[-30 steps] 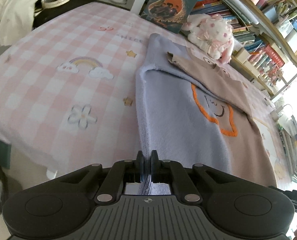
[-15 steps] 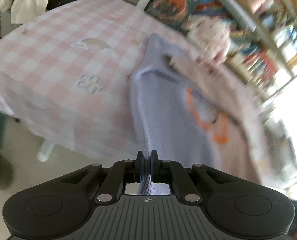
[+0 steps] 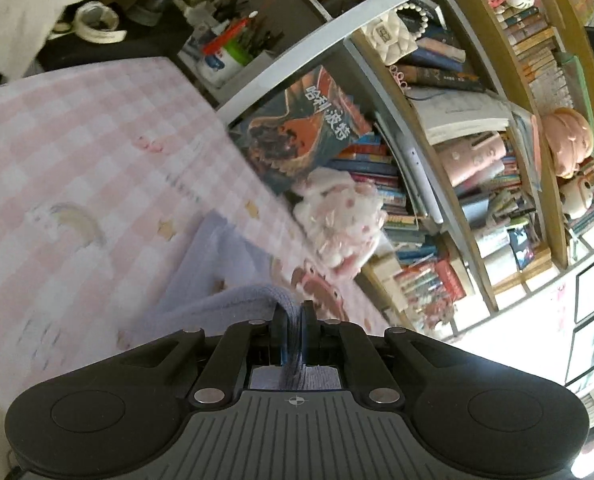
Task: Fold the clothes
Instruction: 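Lift the hem with both grippers and fold it up toward the collar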
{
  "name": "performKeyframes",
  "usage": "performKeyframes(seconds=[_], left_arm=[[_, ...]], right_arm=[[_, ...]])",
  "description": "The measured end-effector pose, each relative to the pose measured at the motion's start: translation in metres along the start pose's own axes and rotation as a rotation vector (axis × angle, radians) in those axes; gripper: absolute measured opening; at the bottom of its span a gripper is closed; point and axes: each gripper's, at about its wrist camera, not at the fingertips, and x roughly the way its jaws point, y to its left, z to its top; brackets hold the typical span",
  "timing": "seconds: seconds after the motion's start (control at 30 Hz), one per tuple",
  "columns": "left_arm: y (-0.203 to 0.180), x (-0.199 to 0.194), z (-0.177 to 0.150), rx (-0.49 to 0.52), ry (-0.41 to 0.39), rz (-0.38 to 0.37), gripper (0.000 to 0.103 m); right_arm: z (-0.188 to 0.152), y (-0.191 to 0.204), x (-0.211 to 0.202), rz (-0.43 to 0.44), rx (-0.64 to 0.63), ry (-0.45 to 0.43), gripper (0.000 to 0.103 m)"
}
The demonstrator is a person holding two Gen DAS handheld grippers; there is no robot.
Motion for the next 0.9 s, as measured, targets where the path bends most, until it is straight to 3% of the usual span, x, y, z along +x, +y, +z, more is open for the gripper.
performKeyframes(seconds=[0.27,0.57,0.67,0.73,0.83,0.9], left_arm=[[-0.001,0.073,0.044,0.014,0.037,0.009,0.005],[0.012,0.135,0.064,0.037,0.134,0.098,0.007],[0.009,0.140,0.065,0.105,0.140,0.133,0.017],[0.007,0.143,0.066,0.151,0.143,0.156,0.039],[0.002,0.143,0.067,0.245,0.123,0.193,0.066],[-0.003,0.138,0.067,0.336,0.092,0.220,0.067]], right_arm=[[0.043,0.012,0.074,-0.058,-0.017,-0.039,0.010],[0.071,0.001,0.144,-0.160,-0.018,-0.021,0.010],[0.075,-0.006,0.161,-0.204,-0.015,-0.014,0.014],[0.076,-0.009,0.168,-0.233,-0.020,-0.024,0.035],[0.078,-0.006,0.171,-0.261,-0.067,-0.037,0.041],[0.079,-0.003,0.172,-0.279,-0.105,-0.035,0.041]])
